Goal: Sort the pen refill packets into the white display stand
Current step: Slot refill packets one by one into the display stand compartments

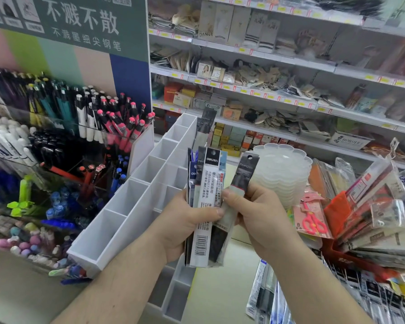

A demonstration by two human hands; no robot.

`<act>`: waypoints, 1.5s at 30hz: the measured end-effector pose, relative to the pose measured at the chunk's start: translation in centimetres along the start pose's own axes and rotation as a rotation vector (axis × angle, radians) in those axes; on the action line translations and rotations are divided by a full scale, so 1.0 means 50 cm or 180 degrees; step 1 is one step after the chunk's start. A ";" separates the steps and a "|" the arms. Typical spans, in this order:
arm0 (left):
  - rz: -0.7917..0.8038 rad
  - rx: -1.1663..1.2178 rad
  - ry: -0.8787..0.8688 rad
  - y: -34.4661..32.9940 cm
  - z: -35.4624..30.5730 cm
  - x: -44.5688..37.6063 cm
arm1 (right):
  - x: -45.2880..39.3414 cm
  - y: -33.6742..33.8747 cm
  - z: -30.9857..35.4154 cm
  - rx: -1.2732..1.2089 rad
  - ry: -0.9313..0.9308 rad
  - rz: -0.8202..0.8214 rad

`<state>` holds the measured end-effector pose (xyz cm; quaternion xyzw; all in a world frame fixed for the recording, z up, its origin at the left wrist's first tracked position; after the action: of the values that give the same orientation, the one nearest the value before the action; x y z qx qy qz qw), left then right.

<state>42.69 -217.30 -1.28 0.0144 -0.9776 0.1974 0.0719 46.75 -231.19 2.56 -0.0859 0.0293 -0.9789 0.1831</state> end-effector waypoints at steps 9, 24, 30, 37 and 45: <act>-0.0359 -0.0218 0.0277 0.007 0.005 -0.006 | -0.003 -0.004 0.005 -0.1219 -0.0753 -0.0150; -0.0405 -0.0189 -0.0084 -0.004 0.021 -0.014 | -0.014 -0.046 -0.034 -0.1698 -0.0700 -0.0556; -0.0461 -0.0265 -0.0123 0.006 0.028 -0.016 | -0.007 -0.032 -0.041 -0.1406 -0.0549 -0.0387; -0.0475 -0.0226 -0.0048 0.010 0.010 -0.010 | 0.003 -0.006 -0.024 -0.1171 -0.0406 -0.0363; -0.0694 -0.0099 -0.0224 0.010 -0.009 -0.007 | -0.005 -0.001 -0.038 -0.0816 0.0343 -0.0347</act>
<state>43.05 -216.65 -1.09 0.1265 -0.9750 0.1727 0.0588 46.61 -231.01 0.67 -0.0574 0.1592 -0.9788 0.1153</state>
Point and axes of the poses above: each hand's wrist, its own x-axis away from the middle knuckle, its own y-axis out of the back of the hand, z = x × y, the point moved 1 cm from there along -x, towards the middle knuckle, and after that the axes turned 1 degree about z, right-handed, at the moved point
